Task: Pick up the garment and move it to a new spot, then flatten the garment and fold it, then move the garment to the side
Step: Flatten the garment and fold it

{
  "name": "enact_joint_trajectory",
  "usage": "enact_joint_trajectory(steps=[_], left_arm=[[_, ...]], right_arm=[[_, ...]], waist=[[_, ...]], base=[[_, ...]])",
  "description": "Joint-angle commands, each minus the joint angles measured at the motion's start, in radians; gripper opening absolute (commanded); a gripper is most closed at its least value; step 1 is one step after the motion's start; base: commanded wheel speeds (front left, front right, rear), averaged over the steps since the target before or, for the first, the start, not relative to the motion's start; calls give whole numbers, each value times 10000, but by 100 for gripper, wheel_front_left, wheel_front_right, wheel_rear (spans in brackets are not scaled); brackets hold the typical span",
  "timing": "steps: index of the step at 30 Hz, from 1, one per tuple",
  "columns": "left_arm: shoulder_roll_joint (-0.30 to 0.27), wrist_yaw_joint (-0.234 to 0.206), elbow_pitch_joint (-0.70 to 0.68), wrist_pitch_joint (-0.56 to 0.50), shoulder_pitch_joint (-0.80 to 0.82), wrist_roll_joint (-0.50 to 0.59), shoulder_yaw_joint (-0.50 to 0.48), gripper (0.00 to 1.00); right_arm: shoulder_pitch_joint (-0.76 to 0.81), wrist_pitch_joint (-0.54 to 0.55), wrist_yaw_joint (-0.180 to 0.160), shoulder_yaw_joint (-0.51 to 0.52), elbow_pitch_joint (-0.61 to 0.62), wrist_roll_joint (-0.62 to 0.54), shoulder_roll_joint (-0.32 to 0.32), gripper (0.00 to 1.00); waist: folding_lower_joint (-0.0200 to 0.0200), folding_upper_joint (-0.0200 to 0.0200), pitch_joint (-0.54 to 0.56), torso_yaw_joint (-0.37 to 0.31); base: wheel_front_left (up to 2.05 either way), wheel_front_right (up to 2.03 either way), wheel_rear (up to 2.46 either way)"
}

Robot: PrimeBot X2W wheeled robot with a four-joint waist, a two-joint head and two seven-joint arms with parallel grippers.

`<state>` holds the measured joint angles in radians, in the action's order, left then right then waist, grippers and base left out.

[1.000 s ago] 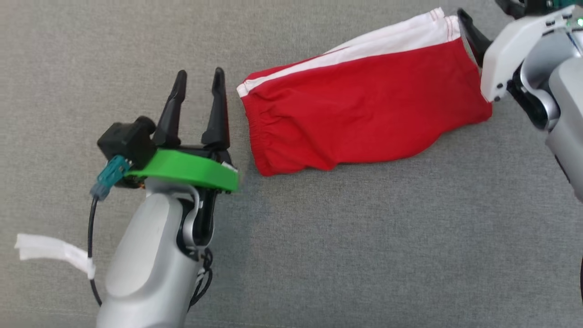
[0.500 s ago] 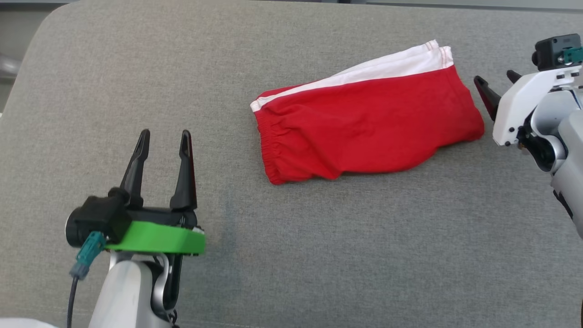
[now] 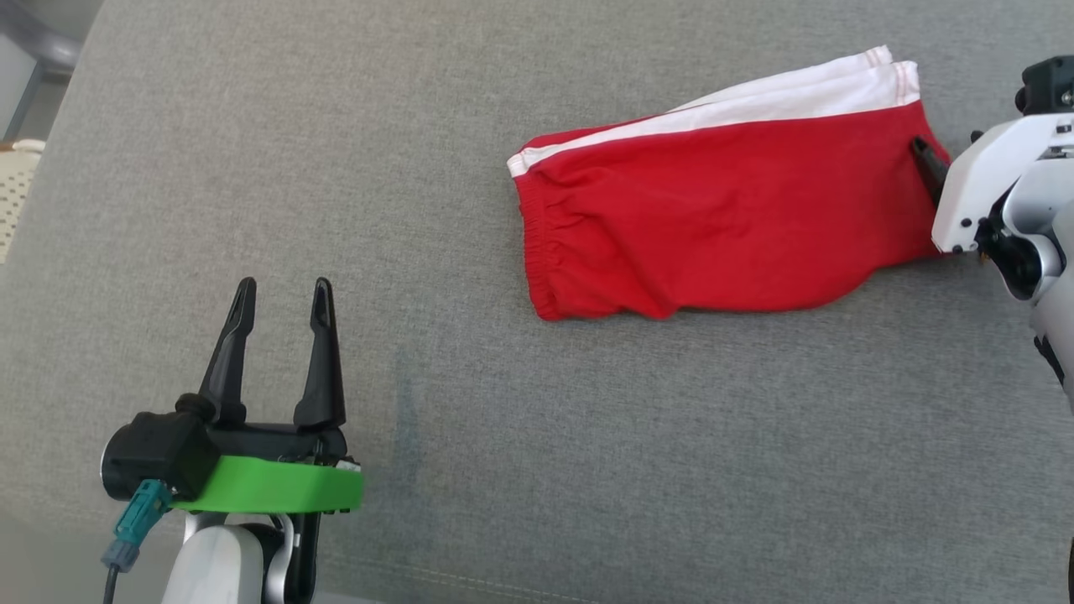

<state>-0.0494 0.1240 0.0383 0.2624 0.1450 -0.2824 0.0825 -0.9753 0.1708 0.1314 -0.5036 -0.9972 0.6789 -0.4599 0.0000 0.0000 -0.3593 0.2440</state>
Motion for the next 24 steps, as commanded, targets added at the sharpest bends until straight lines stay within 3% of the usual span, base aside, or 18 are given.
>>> enact_joint_trajectory(steps=[1, 9, 10, 12, 24], left_arm=[[-26, 31, -57, 26, -76, -68, 19, 100], [-26, -60, -184, 26, 56, -319, 129, 100], [-26, -64, -165, 26, 59, -320, 148, 100], [-26, -79, -143, 26, 60, -314, 156, 100], [-27, -114, -24, 26, -214, -308, 102, 100]], right_arm=[[-130, 63, -17, 21, -136, -149, 40, 100], [-99, 748, -5, -3, -896, -477, 693, 100], [-36, 880, 6, -72, -921, -502, 797, 55], [105, 1077, 23, -157, -916, -483, 895, 0], [294, 38, -23, 432, -429, -556, 226, 0]], waist=[[0, 0, -251, 213], [0, 0, -454, 316], [0, 0, -458, 299], [0, 0, -442, 251], [0, 0, 255, -404]], base=[[0, 0, 0], [0, 0, 0], [0, 0, 0], [0, 0, 0], [0, 0, 0]])
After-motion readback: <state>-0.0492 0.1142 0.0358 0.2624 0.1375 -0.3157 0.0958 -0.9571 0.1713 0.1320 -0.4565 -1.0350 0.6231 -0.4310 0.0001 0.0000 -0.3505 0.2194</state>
